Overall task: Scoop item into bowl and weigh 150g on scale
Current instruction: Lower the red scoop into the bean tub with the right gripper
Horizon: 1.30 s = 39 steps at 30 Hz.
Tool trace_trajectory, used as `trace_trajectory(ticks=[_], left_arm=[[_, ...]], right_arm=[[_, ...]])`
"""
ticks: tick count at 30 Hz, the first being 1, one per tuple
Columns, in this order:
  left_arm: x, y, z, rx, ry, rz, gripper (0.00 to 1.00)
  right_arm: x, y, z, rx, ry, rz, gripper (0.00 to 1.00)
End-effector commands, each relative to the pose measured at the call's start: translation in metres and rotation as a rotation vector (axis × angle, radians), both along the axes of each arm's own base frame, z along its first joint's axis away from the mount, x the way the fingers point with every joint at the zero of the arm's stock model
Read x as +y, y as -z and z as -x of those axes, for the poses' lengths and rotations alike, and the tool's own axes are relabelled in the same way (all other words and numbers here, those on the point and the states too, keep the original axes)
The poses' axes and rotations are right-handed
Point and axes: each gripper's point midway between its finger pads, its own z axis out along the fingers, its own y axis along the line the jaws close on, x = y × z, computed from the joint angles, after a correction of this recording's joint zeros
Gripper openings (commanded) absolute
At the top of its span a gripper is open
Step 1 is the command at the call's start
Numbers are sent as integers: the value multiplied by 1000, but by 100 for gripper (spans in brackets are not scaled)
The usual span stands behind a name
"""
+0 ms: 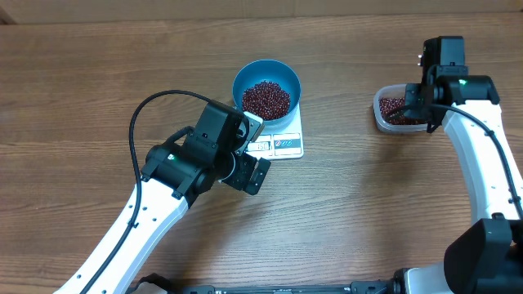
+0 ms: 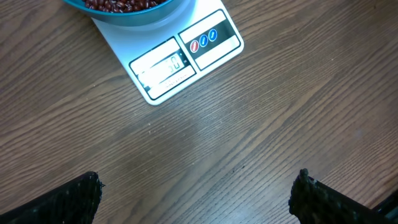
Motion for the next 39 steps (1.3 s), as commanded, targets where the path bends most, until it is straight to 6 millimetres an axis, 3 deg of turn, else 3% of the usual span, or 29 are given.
trace_trajectory(ticks=[1,11,19,23,35,36,39], left_arm=[[-4,-2,1,-3,11,13,100],[-3,-2,1,-2,11,13,100],[-3,-2,1,-3,11,13,100],[-4,-2,1,-3,11,13,100],[-4,-2,1,-3,11,13,100],[-4,-2,1,-3,11,13,100],[-3,-2,1,-3,11,13,100]], right_arm=[[2,-21,-5,-55,-4,46,4],[13,-19,-6,-49,-34,26,4],[64,-8,-9,-74,-47,-422,4],[58,5,-6,-57,56,-495,3],[43,32,-7,-21,219,-465,4],[42,34,-7,-16,227,-460,9],[40,38,-5,-3,237,-446,43]])
